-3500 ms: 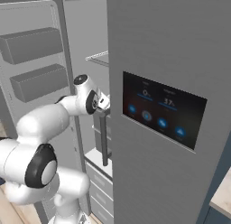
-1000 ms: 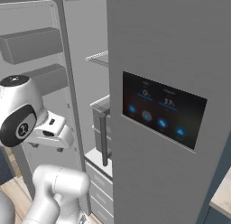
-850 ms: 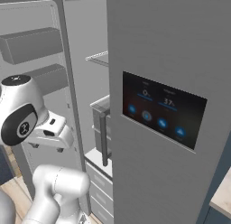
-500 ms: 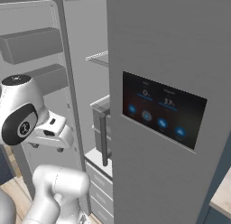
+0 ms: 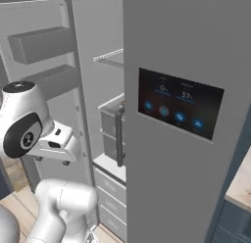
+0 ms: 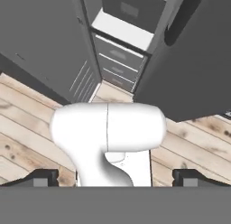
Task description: Store the kebab skewer in the freezer for long-term storage. Close the freezer door after placing the cooked food.
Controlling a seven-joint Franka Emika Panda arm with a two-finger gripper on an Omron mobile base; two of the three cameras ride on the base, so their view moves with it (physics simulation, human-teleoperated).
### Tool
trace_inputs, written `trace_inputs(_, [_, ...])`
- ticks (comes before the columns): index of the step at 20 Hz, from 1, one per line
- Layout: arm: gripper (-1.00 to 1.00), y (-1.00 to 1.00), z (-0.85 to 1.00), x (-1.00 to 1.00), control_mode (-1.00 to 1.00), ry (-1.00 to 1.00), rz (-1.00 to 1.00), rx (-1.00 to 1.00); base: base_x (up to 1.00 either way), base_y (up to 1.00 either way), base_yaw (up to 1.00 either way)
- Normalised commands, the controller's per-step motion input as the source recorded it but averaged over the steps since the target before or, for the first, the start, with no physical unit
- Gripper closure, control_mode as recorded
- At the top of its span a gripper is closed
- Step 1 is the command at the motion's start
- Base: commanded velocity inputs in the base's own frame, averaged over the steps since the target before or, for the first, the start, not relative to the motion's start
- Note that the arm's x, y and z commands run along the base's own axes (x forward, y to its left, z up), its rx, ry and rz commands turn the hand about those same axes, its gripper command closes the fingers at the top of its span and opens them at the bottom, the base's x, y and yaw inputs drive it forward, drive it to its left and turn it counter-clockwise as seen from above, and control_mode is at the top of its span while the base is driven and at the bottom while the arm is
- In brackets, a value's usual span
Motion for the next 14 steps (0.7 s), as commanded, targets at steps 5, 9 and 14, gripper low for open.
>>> trace_inputs(5, [-1.00,0.00,0.00,0.00,1.00,0.00,0.00,0.00,-0.74,0.08,-0.44])
trace_inputs(9, [-1.00,0.00,0.00,0.00,1.00,0.00,0.00,0.00,-0.57,0.24,-0.57])
trace_inputs(14, [-1.00,0.00,0.00,0.00,1.00,0.00,0.00,0.00,-0.64,0.31,-0.54])
